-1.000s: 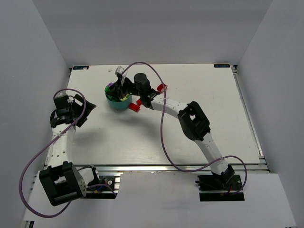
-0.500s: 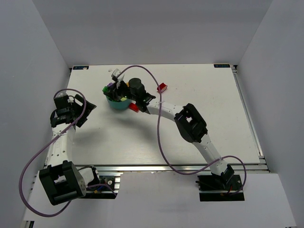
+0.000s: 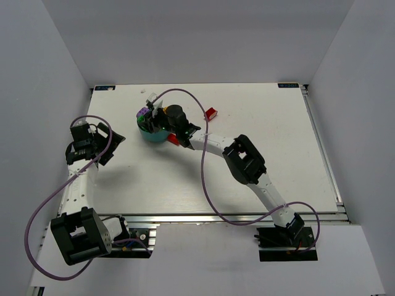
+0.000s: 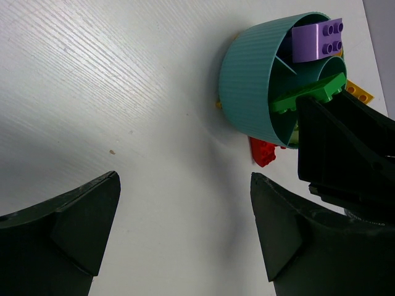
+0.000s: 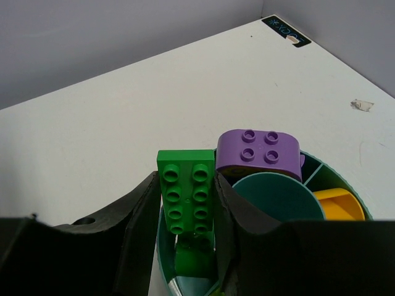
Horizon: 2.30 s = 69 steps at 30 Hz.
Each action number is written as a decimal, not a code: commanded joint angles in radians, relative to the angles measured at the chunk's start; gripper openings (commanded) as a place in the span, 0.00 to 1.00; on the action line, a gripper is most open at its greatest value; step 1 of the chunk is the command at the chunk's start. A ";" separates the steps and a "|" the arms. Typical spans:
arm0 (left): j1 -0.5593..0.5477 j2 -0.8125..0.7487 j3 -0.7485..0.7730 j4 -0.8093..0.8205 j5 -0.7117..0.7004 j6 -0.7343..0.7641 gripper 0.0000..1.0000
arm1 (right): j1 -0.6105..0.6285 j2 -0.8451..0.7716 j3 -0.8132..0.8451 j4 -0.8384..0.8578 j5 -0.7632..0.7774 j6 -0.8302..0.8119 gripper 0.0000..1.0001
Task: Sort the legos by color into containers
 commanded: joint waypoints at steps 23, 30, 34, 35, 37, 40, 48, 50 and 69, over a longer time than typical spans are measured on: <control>-0.002 -0.010 0.020 0.007 0.003 0.004 0.95 | 0.005 -0.081 -0.073 0.090 -0.020 -0.011 0.89; -0.002 -0.016 0.026 0.009 0.006 -0.001 0.95 | 0.021 -0.228 -0.209 0.151 -0.058 0.000 0.89; -0.003 -0.021 0.029 0.009 0.006 -0.002 0.95 | 0.024 -0.324 -0.296 0.144 -0.110 -0.009 0.89; -0.002 -0.021 0.027 0.010 0.006 -0.004 0.95 | 0.025 -0.345 -0.310 0.118 -0.130 -0.052 0.89; -0.002 -0.026 0.024 0.016 0.006 -0.010 0.95 | 0.024 -0.414 -0.333 0.070 -0.199 -0.113 0.89; -0.003 -0.030 -0.006 0.041 0.019 -0.024 0.98 | 0.024 -0.503 -0.359 -0.101 -0.235 -0.248 0.90; -0.002 -0.052 -0.022 0.069 0.043 -0.019 0.94 | -0.249 -0.736 -0.430 -0.745 -0.427 -0.284 0.00; -0.002 -0.061 -0.022 0.070 0.060 -0.010 0.87 | -0.317 -0.772 -0.456 -0.876 -0.413 -0.330 0.00; -0.074 -0.009 0.133 0.029 0.160 0.039 0.77 | -0.788 -1.010 -0.927 -1.374 -0.333 -1.286 0.89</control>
